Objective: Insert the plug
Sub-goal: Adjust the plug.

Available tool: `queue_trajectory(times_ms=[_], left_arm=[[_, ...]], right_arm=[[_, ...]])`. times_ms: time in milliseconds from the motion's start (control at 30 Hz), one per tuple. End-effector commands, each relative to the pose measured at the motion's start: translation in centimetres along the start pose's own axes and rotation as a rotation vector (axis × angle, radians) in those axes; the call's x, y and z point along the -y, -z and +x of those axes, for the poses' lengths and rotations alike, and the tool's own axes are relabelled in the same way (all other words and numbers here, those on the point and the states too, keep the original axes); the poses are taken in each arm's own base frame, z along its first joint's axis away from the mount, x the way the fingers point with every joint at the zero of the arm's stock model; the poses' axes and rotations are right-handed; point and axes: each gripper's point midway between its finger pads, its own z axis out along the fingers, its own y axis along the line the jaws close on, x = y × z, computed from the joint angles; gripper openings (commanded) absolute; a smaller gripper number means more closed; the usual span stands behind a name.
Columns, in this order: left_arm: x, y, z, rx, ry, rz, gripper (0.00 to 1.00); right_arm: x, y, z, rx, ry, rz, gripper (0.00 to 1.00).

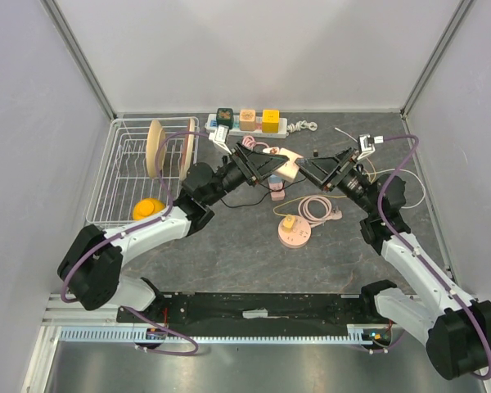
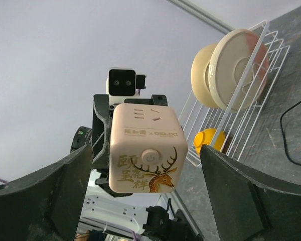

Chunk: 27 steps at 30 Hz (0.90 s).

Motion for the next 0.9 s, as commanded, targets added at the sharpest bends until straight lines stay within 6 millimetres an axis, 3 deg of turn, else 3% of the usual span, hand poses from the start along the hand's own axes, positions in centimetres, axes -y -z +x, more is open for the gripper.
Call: queue_trajectory(times_ms=[0, 267, 633, 733, 767, 833, 867], left_arm=[[4.9, 0.1, -1.4, 0.066, 0.016, 0.155, 0.02], [5.0, -0.8, -0.5, 0.056, 0.017, 0.156, 0.02], [4.7, -1.2, -1.1, 0.098, -0.028, 0.147, 0.02], [4.4, -1.2, -0.9, 0.09, -0.052, 0.137, 0.02], [4.3, -1.0, -0.9, 0.091, -0.06, 0.133, 0.07], [3.8, -0.8, -0.9, 0.093, -0.08, 0.114, 0.14], [3.5, -0.5, -0.8, 0.095, -0.085, 0.105, 0.2]], right_arm=[[-2.3, 0.0, 0.2, -0.019, 0.002, -0.095, 0.93], [-2.7, -0.4, 0.5, -0.052, 0.012, -0.112, 0.87], [-3.2, -0.4, 0.7, -0.065, 0.013, -0.125, 0.76], [-3.4, -0.5, 0.7, -0.068, 0.02, -0.132, 0.6], [-3.4, -0.5, 0.8, -0.072, 0.025, -0.133, 0.47], [-3.2, -0.5, 0.8, -0.073, 0.027, -0.127, 0.33], [-3.1, -0.6, 0.9, -0.077, 0.033, -0.124, 0.19]])
